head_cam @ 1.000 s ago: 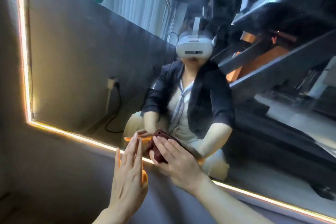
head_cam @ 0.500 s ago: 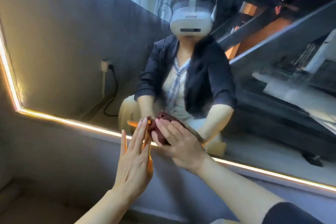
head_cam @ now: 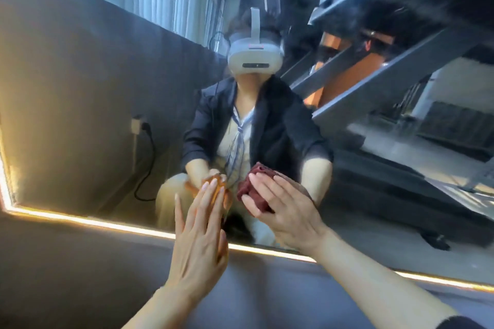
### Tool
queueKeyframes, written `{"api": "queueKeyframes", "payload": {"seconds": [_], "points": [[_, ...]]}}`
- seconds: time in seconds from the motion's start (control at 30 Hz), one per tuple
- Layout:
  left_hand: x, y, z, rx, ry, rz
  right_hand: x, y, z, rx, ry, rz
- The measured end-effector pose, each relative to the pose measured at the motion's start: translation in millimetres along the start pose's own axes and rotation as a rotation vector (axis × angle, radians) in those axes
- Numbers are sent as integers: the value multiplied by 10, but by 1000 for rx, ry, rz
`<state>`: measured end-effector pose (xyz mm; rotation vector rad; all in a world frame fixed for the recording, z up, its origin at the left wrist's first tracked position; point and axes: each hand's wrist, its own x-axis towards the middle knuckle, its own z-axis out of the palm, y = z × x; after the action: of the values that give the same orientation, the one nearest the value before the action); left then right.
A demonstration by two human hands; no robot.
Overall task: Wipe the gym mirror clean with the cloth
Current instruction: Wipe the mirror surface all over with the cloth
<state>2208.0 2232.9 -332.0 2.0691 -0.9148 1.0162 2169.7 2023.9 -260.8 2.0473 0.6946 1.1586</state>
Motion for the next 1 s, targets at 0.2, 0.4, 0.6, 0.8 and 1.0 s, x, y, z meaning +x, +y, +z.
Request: {"api": "queueKeyframes", "payload": {"seconds": [0.2,0.4,0.6,0.8,1.0], "points": [[1218,-233,-757,119,160,139,1442,1224,-483,-21,461,651],[2145,-505,-1469,200,333,24,3005,1227,-585,-1,521,615],[2685,-340,-1611,285,379,114,2517,1854,-754,-90,416,308],[2896,-219,-1636,471,314,372,1734,2319,-930,-83,611,970],[3046,-141,-1729,454,402,355,3003,1591,-764,-99,520,545]]}}
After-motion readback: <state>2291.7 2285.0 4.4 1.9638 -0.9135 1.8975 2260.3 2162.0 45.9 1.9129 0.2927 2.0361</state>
